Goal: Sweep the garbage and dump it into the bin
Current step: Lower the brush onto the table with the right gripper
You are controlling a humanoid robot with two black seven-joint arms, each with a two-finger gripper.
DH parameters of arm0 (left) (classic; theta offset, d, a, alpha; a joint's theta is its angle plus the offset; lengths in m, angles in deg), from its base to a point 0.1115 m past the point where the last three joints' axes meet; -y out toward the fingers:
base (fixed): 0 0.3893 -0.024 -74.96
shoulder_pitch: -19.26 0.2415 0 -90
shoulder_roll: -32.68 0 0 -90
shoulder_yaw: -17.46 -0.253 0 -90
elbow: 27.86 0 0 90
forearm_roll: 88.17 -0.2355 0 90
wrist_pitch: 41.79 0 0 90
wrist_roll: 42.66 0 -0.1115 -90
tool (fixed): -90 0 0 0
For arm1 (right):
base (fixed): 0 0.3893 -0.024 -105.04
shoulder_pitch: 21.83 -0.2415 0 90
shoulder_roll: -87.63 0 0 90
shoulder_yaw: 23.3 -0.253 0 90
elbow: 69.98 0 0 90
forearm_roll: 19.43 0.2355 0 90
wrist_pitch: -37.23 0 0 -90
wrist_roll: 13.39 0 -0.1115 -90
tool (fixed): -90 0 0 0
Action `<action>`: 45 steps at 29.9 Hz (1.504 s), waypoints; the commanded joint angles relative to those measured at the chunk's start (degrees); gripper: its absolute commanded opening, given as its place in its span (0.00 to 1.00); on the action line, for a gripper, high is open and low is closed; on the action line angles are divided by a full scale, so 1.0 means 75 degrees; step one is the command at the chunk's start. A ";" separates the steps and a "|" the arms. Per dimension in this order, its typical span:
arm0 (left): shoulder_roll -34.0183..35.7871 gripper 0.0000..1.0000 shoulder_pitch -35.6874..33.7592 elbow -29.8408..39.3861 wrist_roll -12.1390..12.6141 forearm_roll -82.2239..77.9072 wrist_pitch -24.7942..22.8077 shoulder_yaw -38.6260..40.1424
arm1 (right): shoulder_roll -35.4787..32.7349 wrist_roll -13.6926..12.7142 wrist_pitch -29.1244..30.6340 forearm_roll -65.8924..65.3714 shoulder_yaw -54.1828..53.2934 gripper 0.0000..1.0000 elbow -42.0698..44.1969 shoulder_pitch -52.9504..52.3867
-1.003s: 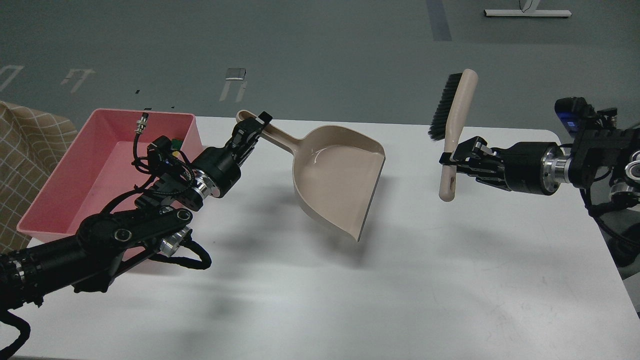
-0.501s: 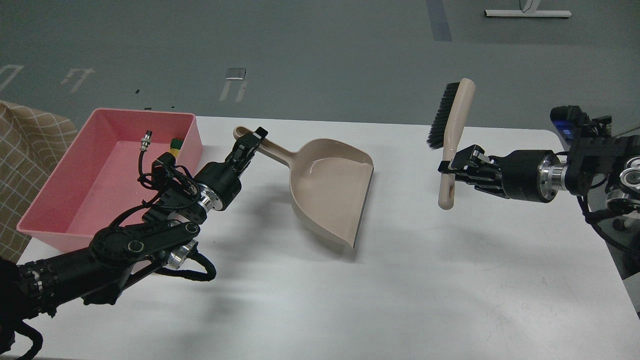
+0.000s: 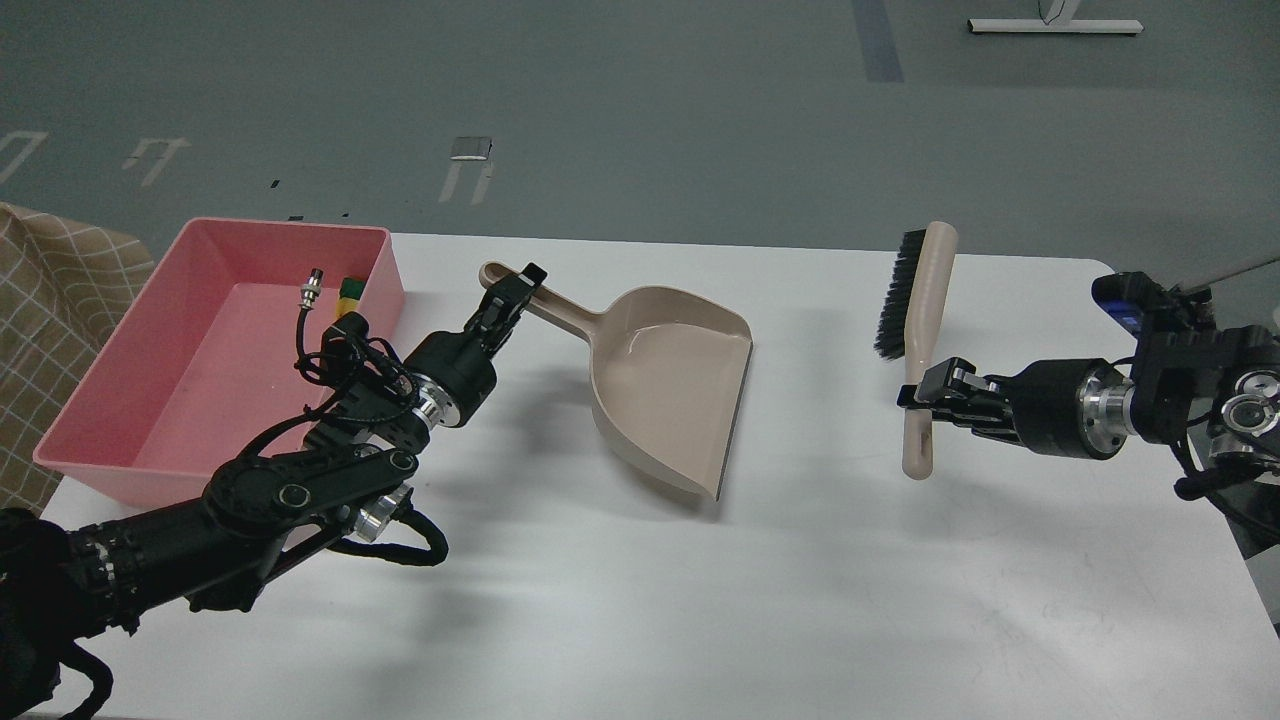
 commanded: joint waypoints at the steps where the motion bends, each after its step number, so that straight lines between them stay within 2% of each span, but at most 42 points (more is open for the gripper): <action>1: -0.0024 0.00 0.0032 -0.0062 -0.0011 0.0038 0.0001 0.0014 | -0.0005 0.0001 0.0000 -0.0025 0.0346 0.00 0.0085 -0.0108; 32: -0.0024 0.00 0.0115 -0.0144 0.0012 0.0061 0.0001 0.0014 | 0.0041 -0.0011 0.0000 -0.0295 0.0593 0.01 0.0449 -0.0296; 42: -0.0036 0.00 0.0114 -0.0155 0.0059 0.0061 0.0001 0.0038 | 0.0077 -0.0011 0.0000 -0.0295 0.0593 0.07 0.0449 -0.0249; 45: -0.0036 0.00 0.0114 -0.0179 0.0210 0.0061 0.0001 0.0050 | 0.0089 -0.0011 0.0000 -0.0295 0.0605 0.09 0.0449 -0.0237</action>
